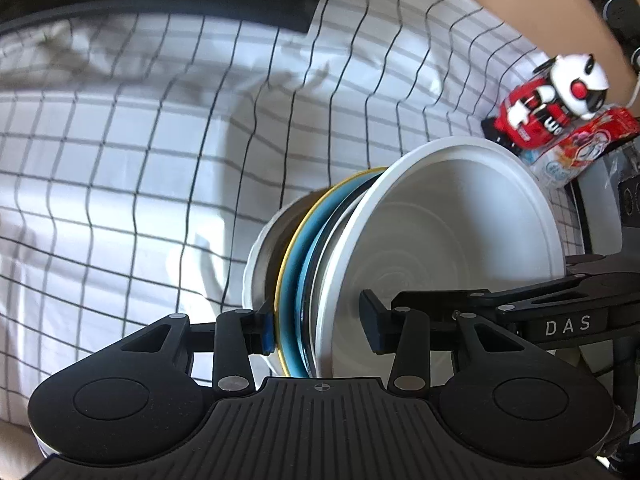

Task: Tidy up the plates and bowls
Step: 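Lower the stack onto the steel bowl in the large white bowl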

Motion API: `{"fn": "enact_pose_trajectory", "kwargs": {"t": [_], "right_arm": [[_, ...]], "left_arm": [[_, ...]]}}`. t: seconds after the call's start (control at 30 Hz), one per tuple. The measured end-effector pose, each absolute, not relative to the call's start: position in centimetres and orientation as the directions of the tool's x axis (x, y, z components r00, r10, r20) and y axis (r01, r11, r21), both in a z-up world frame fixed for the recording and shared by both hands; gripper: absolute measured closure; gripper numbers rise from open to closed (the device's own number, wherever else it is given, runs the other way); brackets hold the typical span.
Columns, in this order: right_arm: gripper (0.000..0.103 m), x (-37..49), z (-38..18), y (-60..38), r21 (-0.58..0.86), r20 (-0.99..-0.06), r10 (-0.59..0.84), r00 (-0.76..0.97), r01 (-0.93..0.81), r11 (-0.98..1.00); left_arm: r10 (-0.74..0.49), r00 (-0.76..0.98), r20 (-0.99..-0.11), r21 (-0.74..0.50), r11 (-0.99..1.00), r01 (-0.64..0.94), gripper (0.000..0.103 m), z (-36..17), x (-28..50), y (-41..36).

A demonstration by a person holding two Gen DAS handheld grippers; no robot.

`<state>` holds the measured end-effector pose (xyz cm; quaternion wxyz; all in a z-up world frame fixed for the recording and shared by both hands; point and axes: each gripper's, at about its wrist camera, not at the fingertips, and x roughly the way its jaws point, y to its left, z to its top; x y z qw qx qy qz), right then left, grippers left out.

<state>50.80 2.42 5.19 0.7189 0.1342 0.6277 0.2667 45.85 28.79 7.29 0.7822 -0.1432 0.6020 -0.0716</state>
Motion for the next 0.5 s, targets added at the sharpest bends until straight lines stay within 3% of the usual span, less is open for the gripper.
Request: {"fn": "enact_pose_trajectory", "kwargs": {"t": [0.5], "right_arm": [[0.037,50.6,2.8,2.6,0.448,-0.881,0.466,0.077,-0.175,0.877]], "left_arm": [[-0.305,0.238,-0.922,-0.319,0.947,-0.021,0.072,4.5,46.4,29.1]]}}
